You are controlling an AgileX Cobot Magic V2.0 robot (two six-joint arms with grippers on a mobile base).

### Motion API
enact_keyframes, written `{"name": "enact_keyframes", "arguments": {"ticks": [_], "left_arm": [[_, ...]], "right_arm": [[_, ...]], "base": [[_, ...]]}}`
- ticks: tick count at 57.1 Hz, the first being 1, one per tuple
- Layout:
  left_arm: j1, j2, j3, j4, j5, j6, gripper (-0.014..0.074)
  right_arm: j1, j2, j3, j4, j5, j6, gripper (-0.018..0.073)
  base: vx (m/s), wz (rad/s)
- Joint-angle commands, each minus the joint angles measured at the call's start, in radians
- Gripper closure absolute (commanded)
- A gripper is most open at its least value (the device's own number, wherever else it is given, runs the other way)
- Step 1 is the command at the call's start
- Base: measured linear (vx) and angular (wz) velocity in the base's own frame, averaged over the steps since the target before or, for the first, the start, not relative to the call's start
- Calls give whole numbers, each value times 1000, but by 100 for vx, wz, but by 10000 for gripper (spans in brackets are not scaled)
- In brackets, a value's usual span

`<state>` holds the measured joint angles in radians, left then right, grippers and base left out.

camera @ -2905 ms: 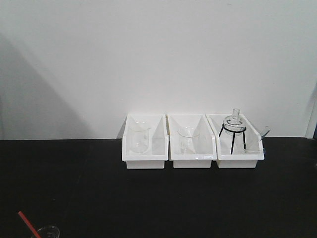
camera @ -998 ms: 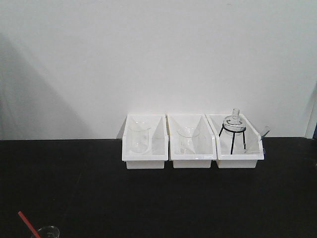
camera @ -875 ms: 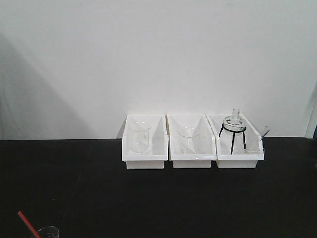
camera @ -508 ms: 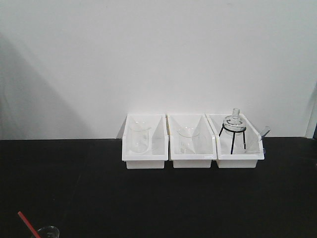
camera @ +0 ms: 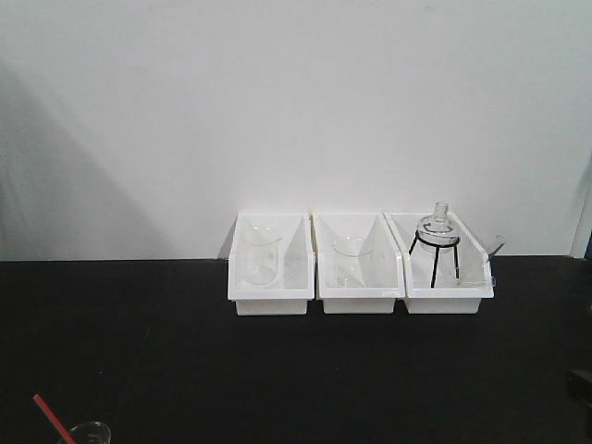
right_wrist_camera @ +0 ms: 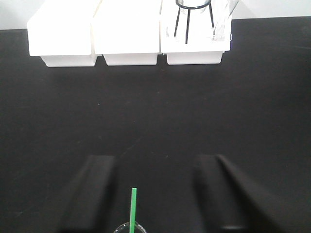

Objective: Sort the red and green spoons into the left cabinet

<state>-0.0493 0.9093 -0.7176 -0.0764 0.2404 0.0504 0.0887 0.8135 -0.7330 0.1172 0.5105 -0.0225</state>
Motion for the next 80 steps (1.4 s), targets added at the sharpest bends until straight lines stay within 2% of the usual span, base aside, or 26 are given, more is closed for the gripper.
{"name": "enact_keyframes", "arguments": {"ticks": [1,6,11,18,24,29,36,50,72,80], "left_arm": [[0,1,-38,-7,-74,-4,132],[0,1,-38,-18,-62,-11,52],[0,1,-38,-53,-48,-30,10],[0,1,-38,-69,-33,-30,4],[0,1,-38,-67,-21,-30,4],[0,1,-38,-67,-1,-28,4],[0,1,-38,-57,20,-27,4],[0,1,-38,-54,52,-27,4],[0,1,-37,-51,66,-27,10],[0,1,-37,-51,70,-27,10]], "right_arm": [[-1,2,-34,51,-77,-6,-104],[-1,9,-34,116,-55,-41,-171],[-1,39,-34,211,-17,-146,-170],[33,138,-34,409,-26,-341,-148],[85,235,-34,452,-78,-409,-112],[119,316,-34,441,-101,-405,-86],[117,423,-34,411,-124,-381,-46],[117,583,-34,308,-182,-261,-22],[117,672,-34,190,-210,-98,-19],[117,695,-34,165,-218,-65,21]], "base": [[0,0],[0,0],[0,0],[0,0],[0,0],[0,0],[0,0],[0,0],[0,0],[0,0]]}}
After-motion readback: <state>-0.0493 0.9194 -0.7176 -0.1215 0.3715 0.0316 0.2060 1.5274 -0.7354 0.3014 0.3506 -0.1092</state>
